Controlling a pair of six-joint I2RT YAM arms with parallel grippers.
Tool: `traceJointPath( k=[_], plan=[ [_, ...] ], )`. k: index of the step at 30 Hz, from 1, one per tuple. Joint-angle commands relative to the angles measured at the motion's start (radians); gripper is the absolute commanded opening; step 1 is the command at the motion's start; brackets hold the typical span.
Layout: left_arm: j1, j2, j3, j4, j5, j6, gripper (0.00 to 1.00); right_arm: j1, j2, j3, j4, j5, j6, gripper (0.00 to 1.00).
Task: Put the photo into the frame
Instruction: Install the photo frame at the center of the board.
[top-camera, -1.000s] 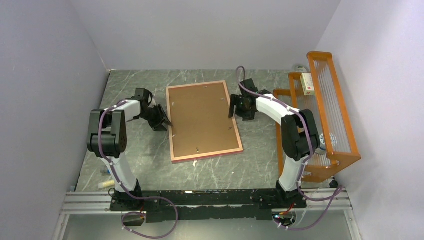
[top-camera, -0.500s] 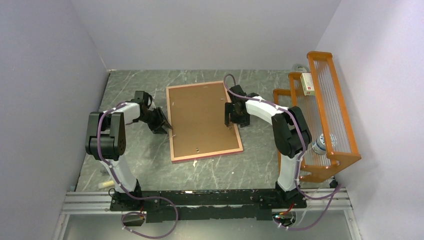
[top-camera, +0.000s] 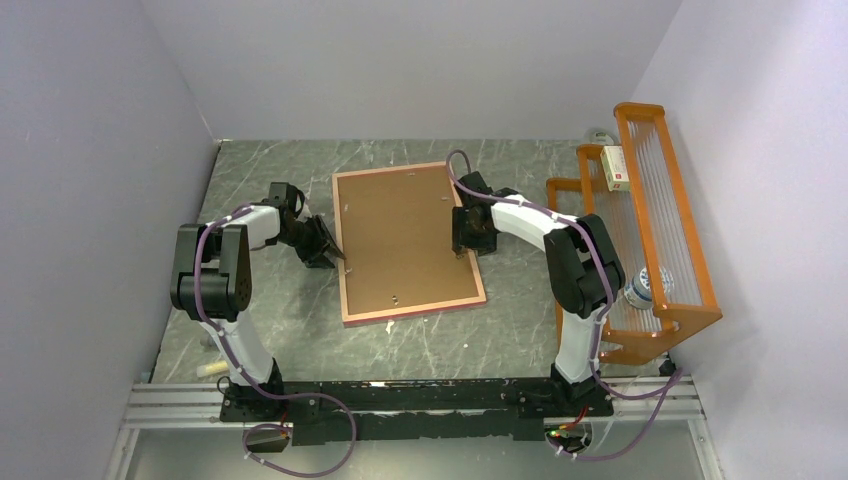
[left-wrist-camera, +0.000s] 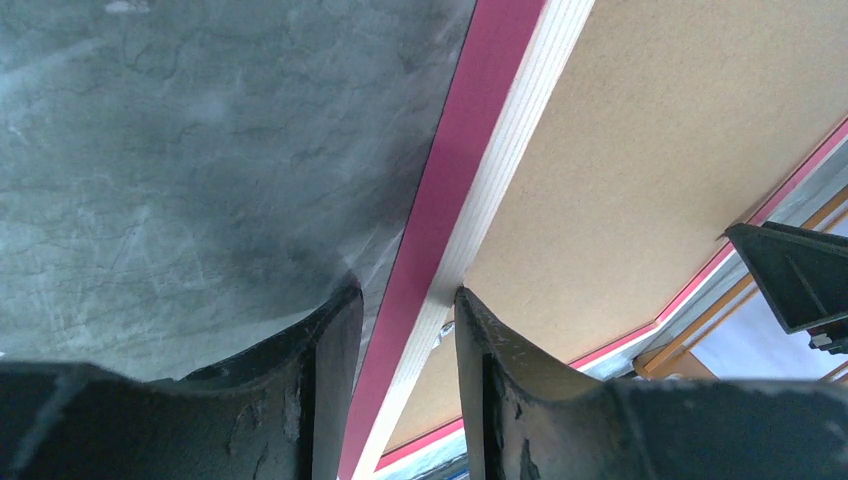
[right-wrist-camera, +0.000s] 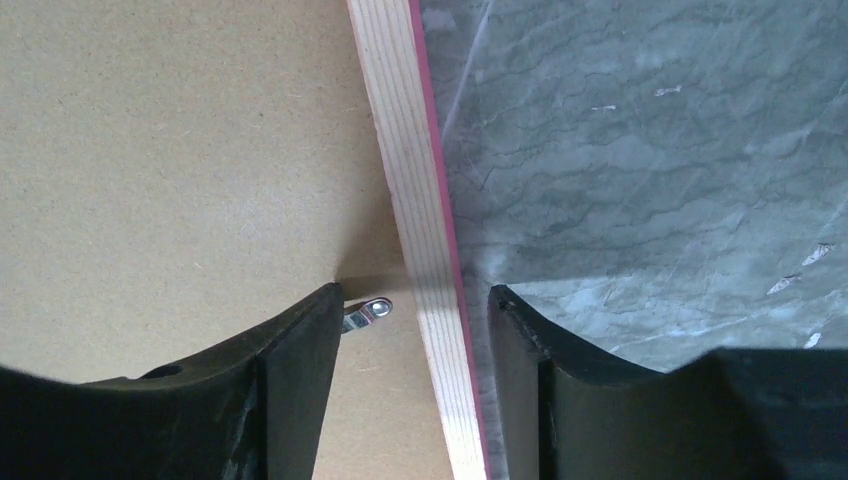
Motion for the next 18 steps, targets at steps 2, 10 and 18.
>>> traceJointPath(
  k=[2,10,18],
  plan=[
    [0.000,0.007,-0.017,-0.022,-0.026,0.020,0.46,0.003,-0.013,-0.015,-0.039,-0.020,-0.026,0.59],
    [0.000,0.007,-0.020,-0.023,-0.021,0.023,0.46,0.005,-0.015,-0.006,-0.075,-0.054,-0.054,0.58],
    [0.000,0.009,-0.022,-0.022,-0.018,0.023,0.45,0.005,-0.022,-0.008,-0.093,-0.030,-0.068,0.40]
  ],
)
